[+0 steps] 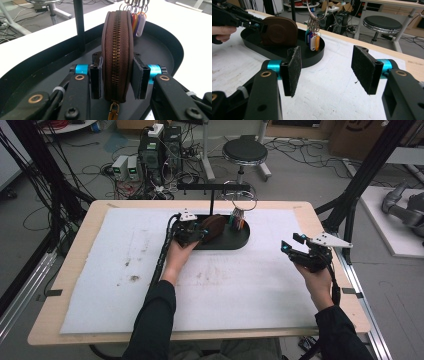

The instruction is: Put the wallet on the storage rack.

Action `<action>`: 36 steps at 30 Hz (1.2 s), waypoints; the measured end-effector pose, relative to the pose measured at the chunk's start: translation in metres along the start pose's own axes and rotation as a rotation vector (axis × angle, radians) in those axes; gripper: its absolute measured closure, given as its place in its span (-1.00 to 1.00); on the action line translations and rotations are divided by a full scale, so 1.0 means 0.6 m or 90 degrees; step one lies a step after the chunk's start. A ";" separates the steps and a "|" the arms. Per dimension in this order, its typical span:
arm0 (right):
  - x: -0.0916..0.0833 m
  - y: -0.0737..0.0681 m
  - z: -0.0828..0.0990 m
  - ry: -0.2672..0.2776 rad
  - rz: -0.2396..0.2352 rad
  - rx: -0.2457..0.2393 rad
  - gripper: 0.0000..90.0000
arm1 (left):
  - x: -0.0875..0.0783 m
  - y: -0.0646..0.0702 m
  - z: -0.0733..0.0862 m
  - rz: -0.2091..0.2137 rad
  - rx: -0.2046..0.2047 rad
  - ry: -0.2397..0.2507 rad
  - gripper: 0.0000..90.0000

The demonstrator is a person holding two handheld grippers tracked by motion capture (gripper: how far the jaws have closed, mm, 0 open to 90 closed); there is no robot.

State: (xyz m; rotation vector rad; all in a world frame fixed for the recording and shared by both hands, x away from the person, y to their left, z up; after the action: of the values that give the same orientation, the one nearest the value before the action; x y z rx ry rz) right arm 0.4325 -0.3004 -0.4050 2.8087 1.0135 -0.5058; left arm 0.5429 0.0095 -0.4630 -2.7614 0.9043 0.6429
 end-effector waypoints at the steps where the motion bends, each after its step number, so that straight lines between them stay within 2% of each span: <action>1: 0.000 0.000 0.000 -0.001 0.000 -0.001 -0.07 | 0.001 0.000 0.001 -0.002 0.002 -0.003 0.44; 6: -0.001 -0.001 0.000 0.000 0.000 0.000 -0.07 | 0.004 0.001 0.004 -0.006 -0.004 -0.008 0.33; 9: 0.000 0.000 0.000 0.000 -0.001 0.000 -0.07 | 0.003 0.000 0.006 -0.015 0.008 -0.018 0.16; 12: 0.001 -0.001 0.001 -0.001 -0.004 0.001 -0.07 | 0.001 -0.004 0.009 -0.035 0.024 -0.036 -0.05; 15: 0.002 -0.003 0.002 -0.004 -0.007 -0.002 -0.07 | -0.006 -0.009 0.009 -0.051 0.015 -0.047 -0.23; 19: 0.002 -0.004 0.001 -0.003 -0.007 -0.007 -0.07 | -0.023 -0.014 -0.001 -0.053 0.007 -0.034 -0.28; 23: 0.001 -0.005 0.001 -0.003 -0.008 -0.004 -0.07 | -0.045 -0.014 -0.013 -0.044 0.000 -0.025 -0.31; 30: -0.001 -0.003 0.002 -0.001 -0.006 -0.002 -0.08 | -0.106 -0.003 -0.048 -0.025 0.000 0.005 -0.33; 36: 0.001 -0.004 0.001 0.000 -0.008 -0.002 -0.07 | -0.167 0.016 -0.060 -0.017 0.017 0.066 -0.28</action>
State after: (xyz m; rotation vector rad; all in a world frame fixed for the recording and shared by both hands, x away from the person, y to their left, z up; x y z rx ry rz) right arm 0.4313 -0.2985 -0.4059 2.8017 1.0307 -0.5044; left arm 0.4772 0.0441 -0.3859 -2.8004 0.8880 0.4832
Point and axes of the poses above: each handheld gripper's, and its own axes: x roughly forward along the jaws, z roughly out of its underside, y roughly to its right, the point moved 9 cm from there along x, roughly forward along the jaws, and after that the axes turned 8 degrees about -z, right-handed, at the moved point
